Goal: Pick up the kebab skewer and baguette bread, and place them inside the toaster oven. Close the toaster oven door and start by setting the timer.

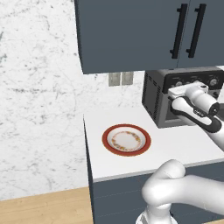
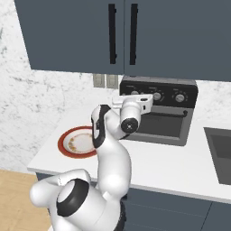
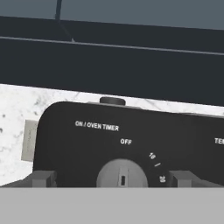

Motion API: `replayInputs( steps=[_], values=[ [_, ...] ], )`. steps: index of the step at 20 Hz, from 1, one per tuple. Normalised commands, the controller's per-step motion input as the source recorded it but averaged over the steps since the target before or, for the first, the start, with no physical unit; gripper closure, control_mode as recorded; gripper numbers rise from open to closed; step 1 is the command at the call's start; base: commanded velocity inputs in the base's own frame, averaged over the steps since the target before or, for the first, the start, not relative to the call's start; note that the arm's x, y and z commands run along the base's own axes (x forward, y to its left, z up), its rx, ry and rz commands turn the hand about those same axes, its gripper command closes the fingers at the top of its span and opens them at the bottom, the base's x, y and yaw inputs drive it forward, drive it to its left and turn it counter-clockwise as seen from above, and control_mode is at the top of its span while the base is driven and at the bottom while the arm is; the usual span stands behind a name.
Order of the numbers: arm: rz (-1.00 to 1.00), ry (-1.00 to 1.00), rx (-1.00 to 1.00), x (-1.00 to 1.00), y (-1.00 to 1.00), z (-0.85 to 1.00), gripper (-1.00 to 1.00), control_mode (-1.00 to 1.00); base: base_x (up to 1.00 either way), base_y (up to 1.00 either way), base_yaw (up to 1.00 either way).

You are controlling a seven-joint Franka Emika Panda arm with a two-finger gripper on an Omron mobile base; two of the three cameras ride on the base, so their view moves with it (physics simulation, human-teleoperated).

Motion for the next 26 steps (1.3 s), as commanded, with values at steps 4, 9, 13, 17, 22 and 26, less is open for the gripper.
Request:
replayInputs(
  steps=[4,9,13,17,22,26],
  values=[
    [0.00,0.00,0.00,0.13,0.00,-0.01,-1.00,-1.00,0.00,0.00,0.00],
    [0.00,0.00,0.00,0.04,0.00,0.00,-1.00,-1.00,0.00,0.00,0.00],
    [0.00,0.00,0.00,0.00,0.00,0.00,-1.00,-1.00,0.00,0.00,0.00],
    [0.00,0.00,0.00,0.01,-0.04,0.00,-1.00,-1.00,0.00,0.00,0.00],
    [0.00,0.00,0.00,0.04,-0.05,0.00,-1.00,-1.00,0.00,0.00,0.00],
    [0.00,0.00,0.00,0.00,-0.02,-0.04,-1.00,-1.00,0.00,0.00,0.00]
  ],
)
